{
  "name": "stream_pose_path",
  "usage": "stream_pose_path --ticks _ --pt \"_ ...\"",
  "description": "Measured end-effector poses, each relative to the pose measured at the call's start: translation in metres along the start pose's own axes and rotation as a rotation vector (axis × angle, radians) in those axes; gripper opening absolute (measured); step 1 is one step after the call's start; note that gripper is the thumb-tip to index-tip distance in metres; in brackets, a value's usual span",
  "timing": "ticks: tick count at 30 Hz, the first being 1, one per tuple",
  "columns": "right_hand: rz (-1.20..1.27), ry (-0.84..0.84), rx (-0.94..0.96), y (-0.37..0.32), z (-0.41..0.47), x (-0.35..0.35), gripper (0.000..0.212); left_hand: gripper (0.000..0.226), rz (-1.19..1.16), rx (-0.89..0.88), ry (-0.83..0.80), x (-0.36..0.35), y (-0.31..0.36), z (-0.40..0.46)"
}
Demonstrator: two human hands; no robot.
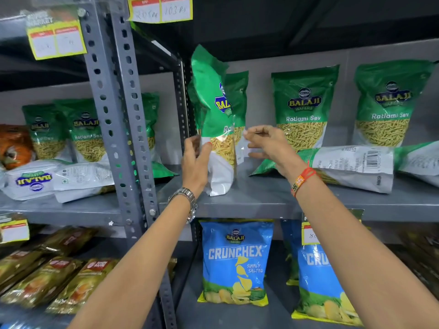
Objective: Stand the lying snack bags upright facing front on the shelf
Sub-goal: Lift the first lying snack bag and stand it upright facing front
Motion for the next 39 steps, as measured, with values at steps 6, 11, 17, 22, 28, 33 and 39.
stream_pose_path --ticks 6,11,17,22,28,33,39 --pt "-0.008 -0.024 -0.177 0.017 0.027 -0.005 0.064 0.029 -0.282 0.255 0.010 0.009 -0.009 0.015" --pt "-0.016 -0.107 -0.275 0.025 0.037 -0.017 0.079 0.029 -0.430 0.330 -0.105 0.010 -0.017 0.028" --pt "-0.017 -0.137 -0.264 0.028 0.030 -0.013 0.068 0.027 -0.278 0.332 -0.089 0.012 -0.025 0.039" --pt "-0.018 -0.052 -0.168 0.021 0.021 0.000 0.074 0.019 -0.319 0.308 -0.073 0.013 -0.021 0.040" --pt "0.105 -0.086 -0.142 0.020 -0.001 -0.001 0.043 0.062 -0.350 0.313 -0.164 0.007 -0.022 0.023" --pt "-0.014 0.017 -0.074 0.014 -0.007 -0.008 0.065 0.073 -0.118 0.356 -0.168 0.008 -0.013 0.020" --pt "-0.082 -0.005 0.002 0.008 -0.017 -0.012 0.055 0.076 -0.024 0.362 -0.134 0.011 -0.011 0.016"
Point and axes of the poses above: each hand's wrist, its own z-axis towards the middle knuckle, its own x-axis out of the back of the hand, y = z × x, the point moved 4 cm from there along z, towards the middle knuckle, and after that the axes turned 8 degrees about z, right-handed, at the moved point
